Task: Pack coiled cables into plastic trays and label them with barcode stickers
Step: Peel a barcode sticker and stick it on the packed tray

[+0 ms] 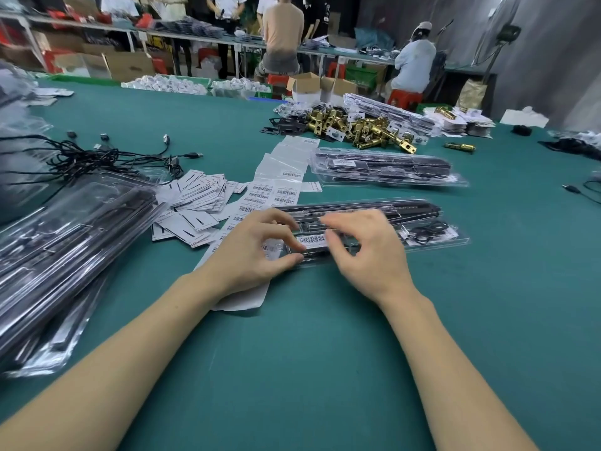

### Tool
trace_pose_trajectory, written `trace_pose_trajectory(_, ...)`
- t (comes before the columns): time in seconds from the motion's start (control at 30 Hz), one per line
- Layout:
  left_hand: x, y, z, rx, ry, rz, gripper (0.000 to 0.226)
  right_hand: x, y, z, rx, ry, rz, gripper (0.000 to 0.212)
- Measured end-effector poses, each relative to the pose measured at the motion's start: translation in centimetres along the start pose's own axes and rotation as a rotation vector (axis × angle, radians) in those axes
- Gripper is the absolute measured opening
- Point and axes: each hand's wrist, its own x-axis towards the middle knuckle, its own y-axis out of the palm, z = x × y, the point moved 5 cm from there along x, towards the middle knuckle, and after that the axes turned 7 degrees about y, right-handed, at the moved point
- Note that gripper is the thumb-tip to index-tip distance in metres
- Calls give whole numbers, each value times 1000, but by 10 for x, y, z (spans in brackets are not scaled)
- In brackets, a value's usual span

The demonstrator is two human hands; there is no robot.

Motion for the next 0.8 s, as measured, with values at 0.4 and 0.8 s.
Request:
trace_pose_trajectory(0.4, 3, -7, -6, 98, 44, 51, 7, -7, 0, -33, 51, 197, 210, 12)
trace_pose_trajectory(0.8, 5, -27, 25, -386, -827, 58, 43, -4, 7, -21, 192, 189, 104, 15)
